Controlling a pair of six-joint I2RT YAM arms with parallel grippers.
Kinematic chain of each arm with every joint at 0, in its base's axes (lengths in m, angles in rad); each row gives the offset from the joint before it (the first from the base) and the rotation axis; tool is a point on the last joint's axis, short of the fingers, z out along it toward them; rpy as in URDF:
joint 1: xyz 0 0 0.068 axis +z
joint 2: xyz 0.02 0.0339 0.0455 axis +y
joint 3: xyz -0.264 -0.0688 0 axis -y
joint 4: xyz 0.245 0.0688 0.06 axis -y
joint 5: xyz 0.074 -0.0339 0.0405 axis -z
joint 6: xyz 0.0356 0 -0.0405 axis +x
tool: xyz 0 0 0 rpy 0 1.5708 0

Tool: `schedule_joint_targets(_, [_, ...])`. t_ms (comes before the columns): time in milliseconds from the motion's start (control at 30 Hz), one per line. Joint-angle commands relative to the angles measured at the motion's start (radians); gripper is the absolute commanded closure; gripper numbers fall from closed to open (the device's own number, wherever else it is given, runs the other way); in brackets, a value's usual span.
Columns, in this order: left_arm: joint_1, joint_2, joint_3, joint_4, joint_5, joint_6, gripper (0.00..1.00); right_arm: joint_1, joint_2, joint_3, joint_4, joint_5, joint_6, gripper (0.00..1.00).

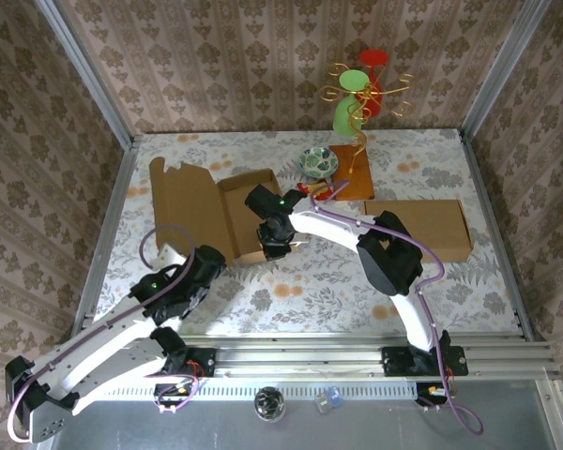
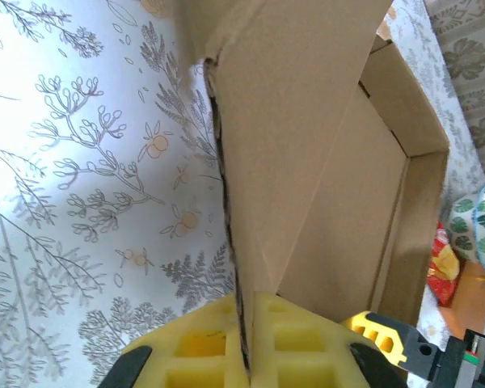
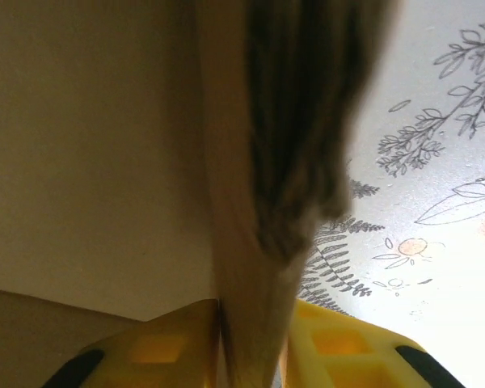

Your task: Fold the paper box

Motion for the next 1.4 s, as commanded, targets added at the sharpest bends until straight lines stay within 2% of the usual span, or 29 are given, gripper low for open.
schedule_joint_targets(0, [0.018, 0.000, 0.039, -0.072, 0.010, 0.086, 1.00, 0.007, -0.051, -0.020, 0.015, -0.004, 0.082, 0.64])
schedule_joint_targets(167, [0.060, 0.000, 0.096, -0.134, 0.027, 0.234, 1.00, 0.004, -0.117, 0.010, 0.030, 0.058, -0.019, 0.39])
schedule_joint_targets(267, [0.105, -0.003, 0.129, -0.158, 0.050, 0.357, 1.00, 0.003, -0.168, 0.043, 0.025, 0.108, -0.128, 0.32])
schedule_joint_targets(467, [0.226, -0.019, 0.159, -0.118, 0.171, 0.656, 1.00, -0.010, -0.274, 0.007, 0.046, 0.186, -0.317, 0.32])
schedule_joint_targets(600, [0.296, -0.028, 0.181, -0.092, 0.262, 0.874, 1.00, -0.041, -0.333, -0.049, 0.109, 0.217, -0.497, 0.34])
schedule_joint_targets(767, [0.383, -0.027, 0.189, -0.017, 0.500, 1.165, 1.00, -0.105, -0.371, -0.110, 0.215, 0.174, -0.873, 0.39])
schedule_joint_targets(833, [0.467, -0.012, 0.204, -0.027, 0.582, 1.252, 1.00, -0.130, -0.387, -0.143, 0.229, 0.150, -1.010, 0.39])
schedule_joint_targets(1000, [0.570, 0.053, 0.255, -0.076, 0.726, 1.448, 1.00, -0.183, -0.461, -0.241, 0.280, 0.087, -1.305, 0.39])
schedule_joint_targets(1133, [0.624, 0.099, 0.291, -0.092, 0.814, 1.601, 1.00, -0.240, -0.526, -0.301, 0.285, 0.051, -1.456, 0.39])
schedule_joint_targets(1267, [0.693, 0.165, 0.314, -0.109, 0.937, 1.718, 1.00, -0.304, -0.573, -0.341, 0.288, 0.022, -1.534, 0.38])
schedule_joint_targets(1367, [0.696, 0.183, 0.319, -0.086, 0.959, 1.784, 1.00, -0.361, -0.623, -0.401, 0.343, -0.032, -1.578, 0.37])
